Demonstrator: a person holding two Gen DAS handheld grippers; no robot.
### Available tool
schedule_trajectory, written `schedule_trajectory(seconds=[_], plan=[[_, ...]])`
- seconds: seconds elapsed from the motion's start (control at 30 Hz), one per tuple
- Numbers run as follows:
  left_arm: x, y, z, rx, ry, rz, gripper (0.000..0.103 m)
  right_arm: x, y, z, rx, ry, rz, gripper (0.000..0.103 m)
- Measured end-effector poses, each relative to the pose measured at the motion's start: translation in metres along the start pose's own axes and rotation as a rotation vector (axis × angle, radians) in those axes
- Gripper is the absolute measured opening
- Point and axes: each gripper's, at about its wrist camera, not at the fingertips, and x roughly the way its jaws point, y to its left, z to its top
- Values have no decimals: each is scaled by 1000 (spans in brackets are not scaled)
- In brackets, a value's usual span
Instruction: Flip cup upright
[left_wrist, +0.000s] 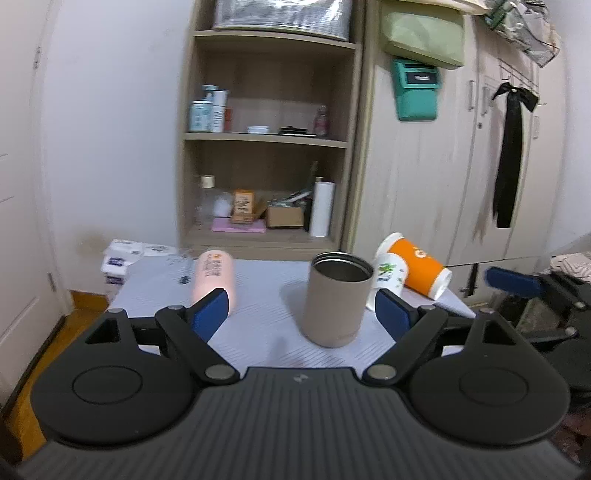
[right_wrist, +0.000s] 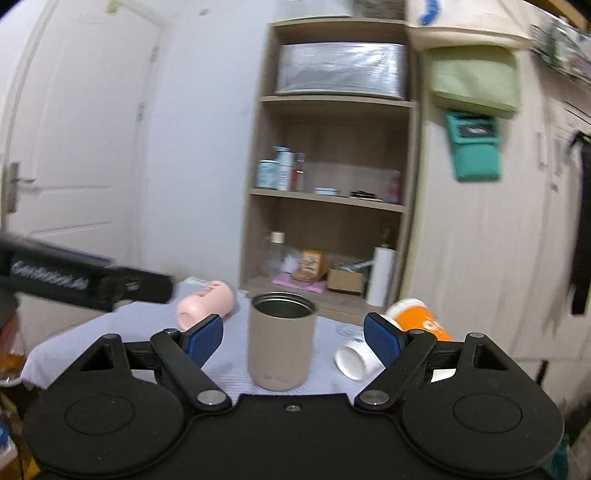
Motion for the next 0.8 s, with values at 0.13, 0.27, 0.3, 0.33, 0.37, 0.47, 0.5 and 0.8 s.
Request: schedule_trajectory(seconds=[0.13,0.27,0.3,0.33,0.37,0.47,0.5,0.8], plan=[[-9,3,0,-10,-7,16,89,-13,-3,2,4,-30,-46,87],[-10,4,-2,-18,-17,21,90,-29,3,3,-11,-93,-107,87],[-11,3,-3,-13,-20,14,91,-34,5,2,-19,-112,-127,87],[-11,3,-2,-14,-22,4,92,-37,7,1,-20,-127,-137,87],[-11,3,-2,-21,-23,-2,93,-40,10,-1,-16,-142,-145,88],[-14,0,-3,-15,-27,-9,93,-45,15,-2,-25,-153,-150,90],[-16,-2,-3,-11,-31,-4,95,-46,16,-2,-23,-157,-147,93],[-19,-11,-9,36,-71,72,103,-42,7,3,46,-126,-151,103]])
